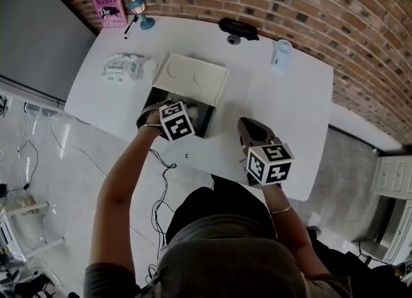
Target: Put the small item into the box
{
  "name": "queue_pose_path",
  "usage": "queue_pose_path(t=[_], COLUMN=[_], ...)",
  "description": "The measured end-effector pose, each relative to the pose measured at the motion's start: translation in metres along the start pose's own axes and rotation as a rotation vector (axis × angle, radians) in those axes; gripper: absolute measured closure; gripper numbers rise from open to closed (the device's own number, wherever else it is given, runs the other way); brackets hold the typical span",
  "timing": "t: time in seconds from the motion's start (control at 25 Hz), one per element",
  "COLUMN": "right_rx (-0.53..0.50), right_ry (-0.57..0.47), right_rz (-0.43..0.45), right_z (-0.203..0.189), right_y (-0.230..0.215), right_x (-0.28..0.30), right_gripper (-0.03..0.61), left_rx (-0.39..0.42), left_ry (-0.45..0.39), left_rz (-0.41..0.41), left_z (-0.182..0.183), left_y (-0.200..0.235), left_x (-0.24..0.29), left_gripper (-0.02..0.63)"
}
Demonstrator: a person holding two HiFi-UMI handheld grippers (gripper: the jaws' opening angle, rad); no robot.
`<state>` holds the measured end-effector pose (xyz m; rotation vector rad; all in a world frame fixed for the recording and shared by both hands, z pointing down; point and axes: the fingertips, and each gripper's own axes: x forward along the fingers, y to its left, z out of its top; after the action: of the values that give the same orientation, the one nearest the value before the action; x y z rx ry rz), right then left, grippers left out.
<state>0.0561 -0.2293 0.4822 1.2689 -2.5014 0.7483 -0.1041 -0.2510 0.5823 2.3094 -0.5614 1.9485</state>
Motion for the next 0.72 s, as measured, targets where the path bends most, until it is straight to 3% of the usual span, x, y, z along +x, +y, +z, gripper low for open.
queue_pose_path(t=[0.36,0.72], right_rx=[-0.012,-0.044], right_ry=[0.010,0.016], right_rz=[0.024,0.067], right_z=[0.001,0.003], right_y=[0.008,0.022], right_x=[0.006,0.014], right_gripper=[0.572,0.572], left_rx=[-0.074,-0.173], left_ry=[-0.052,-0.152], left_rz=[0.006,0.084], left_z=[0.002,0.003], left_y=[0.003,0.010], left_x=[-0.008,-0.034], left_gripper=[0.396,0.396])
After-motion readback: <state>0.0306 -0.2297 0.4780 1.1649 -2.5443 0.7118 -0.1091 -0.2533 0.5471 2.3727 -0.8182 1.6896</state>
